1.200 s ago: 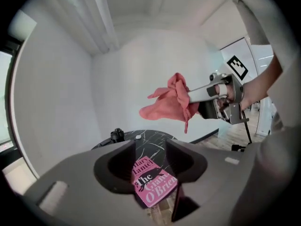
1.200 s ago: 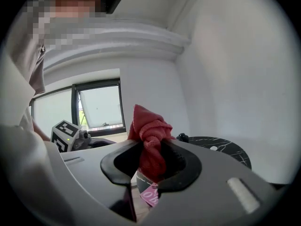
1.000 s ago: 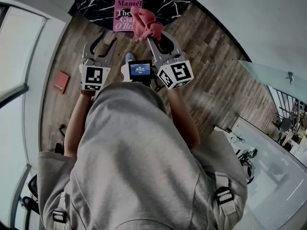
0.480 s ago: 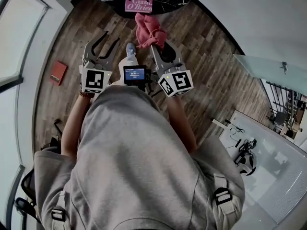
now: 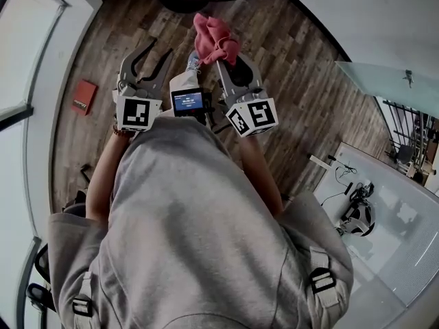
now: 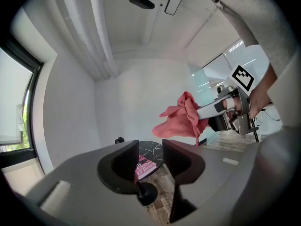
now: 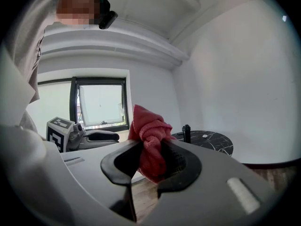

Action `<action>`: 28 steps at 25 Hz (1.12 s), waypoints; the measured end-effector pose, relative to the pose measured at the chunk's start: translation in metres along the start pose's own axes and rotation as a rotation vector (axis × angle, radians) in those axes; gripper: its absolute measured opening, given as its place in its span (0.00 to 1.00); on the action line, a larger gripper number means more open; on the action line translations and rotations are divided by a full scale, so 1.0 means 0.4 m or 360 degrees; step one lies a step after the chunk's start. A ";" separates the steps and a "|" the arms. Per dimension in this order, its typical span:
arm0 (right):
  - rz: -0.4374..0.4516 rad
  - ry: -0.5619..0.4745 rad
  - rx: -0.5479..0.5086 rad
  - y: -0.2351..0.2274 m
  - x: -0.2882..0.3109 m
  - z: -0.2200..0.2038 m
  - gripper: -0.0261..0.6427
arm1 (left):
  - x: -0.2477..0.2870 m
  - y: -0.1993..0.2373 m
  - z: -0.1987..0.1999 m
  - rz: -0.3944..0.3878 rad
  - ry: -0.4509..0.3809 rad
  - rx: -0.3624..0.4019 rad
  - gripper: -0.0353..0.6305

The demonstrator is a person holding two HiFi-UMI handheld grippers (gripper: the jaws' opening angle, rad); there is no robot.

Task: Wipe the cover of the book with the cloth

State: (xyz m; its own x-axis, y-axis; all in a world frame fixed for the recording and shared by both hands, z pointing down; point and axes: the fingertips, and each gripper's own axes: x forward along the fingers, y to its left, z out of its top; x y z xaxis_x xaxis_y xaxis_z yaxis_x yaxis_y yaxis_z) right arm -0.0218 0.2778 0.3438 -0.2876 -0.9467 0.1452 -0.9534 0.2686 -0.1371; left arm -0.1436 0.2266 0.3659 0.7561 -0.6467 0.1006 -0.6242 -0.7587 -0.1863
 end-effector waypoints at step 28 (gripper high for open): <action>0.0067 -0.0008 -0.0061 0.038 -0.013 -0.002 0.21 | -0.040 0.006 0.037 0.0079 -0.0067 0.0096 0.26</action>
State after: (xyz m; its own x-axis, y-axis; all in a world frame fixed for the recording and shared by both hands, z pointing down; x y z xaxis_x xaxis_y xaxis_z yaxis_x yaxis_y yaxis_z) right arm -0.0348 0.2870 0.3418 -0.3273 -0.9352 0.1350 -0.9433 0.3148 -0.1056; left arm -0.1542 0.2363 0.3493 0.7329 -0.6786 0.0489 -0.6490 -0.7189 -0.2489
